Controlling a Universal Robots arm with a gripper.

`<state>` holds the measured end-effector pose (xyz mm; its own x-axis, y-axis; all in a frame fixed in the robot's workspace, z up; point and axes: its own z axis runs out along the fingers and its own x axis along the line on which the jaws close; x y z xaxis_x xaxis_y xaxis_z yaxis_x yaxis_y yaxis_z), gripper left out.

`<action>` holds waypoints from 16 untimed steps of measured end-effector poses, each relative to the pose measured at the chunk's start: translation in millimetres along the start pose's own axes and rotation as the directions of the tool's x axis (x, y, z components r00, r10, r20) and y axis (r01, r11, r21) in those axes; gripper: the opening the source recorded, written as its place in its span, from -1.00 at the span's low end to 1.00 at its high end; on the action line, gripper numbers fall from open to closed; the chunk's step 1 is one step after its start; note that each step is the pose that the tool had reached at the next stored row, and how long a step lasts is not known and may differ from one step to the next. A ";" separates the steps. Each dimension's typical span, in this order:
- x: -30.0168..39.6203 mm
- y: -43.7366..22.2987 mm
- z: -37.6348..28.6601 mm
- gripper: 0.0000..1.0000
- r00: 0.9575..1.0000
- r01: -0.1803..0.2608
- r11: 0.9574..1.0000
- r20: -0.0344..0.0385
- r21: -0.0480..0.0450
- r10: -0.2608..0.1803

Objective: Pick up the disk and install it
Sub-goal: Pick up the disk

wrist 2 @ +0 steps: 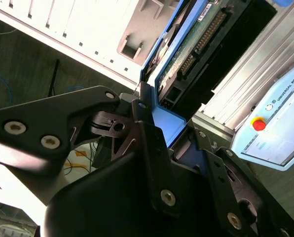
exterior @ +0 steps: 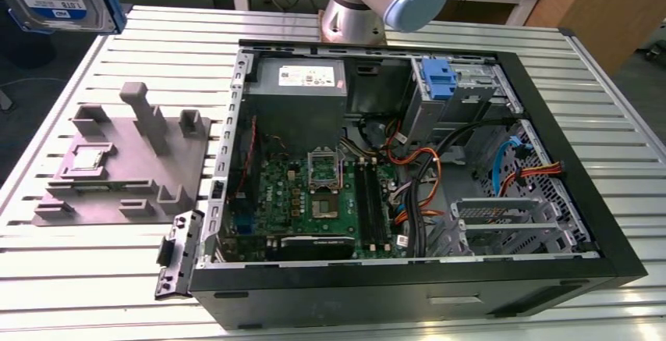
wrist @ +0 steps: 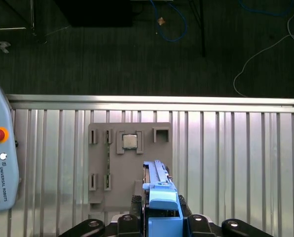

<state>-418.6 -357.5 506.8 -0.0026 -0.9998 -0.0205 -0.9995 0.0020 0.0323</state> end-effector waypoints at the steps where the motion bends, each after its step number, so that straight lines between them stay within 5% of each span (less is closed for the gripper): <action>1: 0.0 -0.1 0.0 -0.26 1.000 0.000 1.000 0.000 0.000 0.000; 16: 0.0 -8.8 -0.3 -0.26 1.000 0.000 1.000 0.000 0.000 0.000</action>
<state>-409.8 -357.5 506.8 -0.0026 -0.9998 -0.0205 -0.9995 0.0019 0.0323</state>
